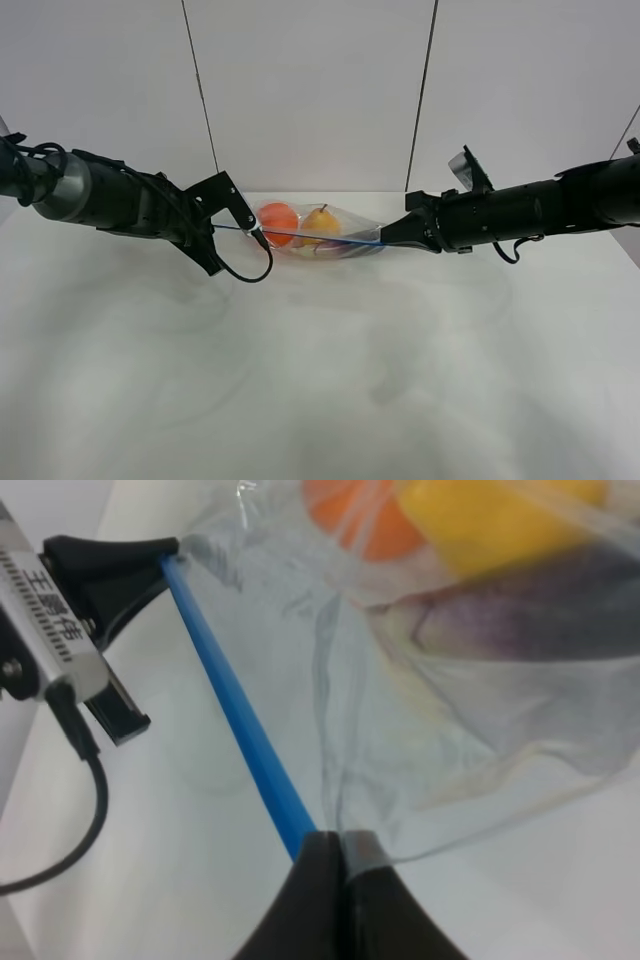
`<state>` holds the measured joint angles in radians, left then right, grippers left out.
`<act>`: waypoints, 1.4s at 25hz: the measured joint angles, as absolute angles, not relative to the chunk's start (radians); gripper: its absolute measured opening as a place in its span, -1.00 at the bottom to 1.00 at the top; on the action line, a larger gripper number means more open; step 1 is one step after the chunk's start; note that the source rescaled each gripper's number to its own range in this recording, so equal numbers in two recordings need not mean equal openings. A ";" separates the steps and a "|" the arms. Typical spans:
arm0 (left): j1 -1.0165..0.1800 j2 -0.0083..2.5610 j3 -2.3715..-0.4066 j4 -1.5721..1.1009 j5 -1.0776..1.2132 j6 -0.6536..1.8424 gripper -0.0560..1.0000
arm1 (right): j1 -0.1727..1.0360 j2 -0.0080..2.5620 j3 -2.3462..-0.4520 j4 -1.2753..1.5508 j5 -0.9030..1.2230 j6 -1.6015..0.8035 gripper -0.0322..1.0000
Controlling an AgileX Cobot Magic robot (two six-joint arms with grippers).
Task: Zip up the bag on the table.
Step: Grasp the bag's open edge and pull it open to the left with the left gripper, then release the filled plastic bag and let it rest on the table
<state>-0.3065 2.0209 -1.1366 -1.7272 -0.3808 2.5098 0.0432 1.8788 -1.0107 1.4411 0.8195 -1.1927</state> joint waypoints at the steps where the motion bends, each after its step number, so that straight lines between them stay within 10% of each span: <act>1: -0.298 2.021 -1.137 -1.727 -0.368 2.510 -0.89 | 0.045 1.879 -1.011 1.442 0.820 -1.193 -0.94; 9: -0.286 2.020 -1.137 -1.727 -0.350 2.466 -0.88 | 0.046 1.879 -1.011 1.445 0.820 -1.193 -0.94; 16: -0.232 2.021 -1.132 -1.732 -0.530 2.380 0.01 | 0.029 1.878 -1.010 1.400 0.775 -1.194 -0.94; 20: -0.235 2.021 -1.139 -1.732 -0.527 2.290 0.17 | 0.029 1.878 -1.010 1.396 0.775 -1.194 -0.94; 35: -0.235 1.998 -1.143 -1.735 -0.180 1.345 0.49 | 0.029 1.878 -1.010 1.360 0.777 -1.176 -0.94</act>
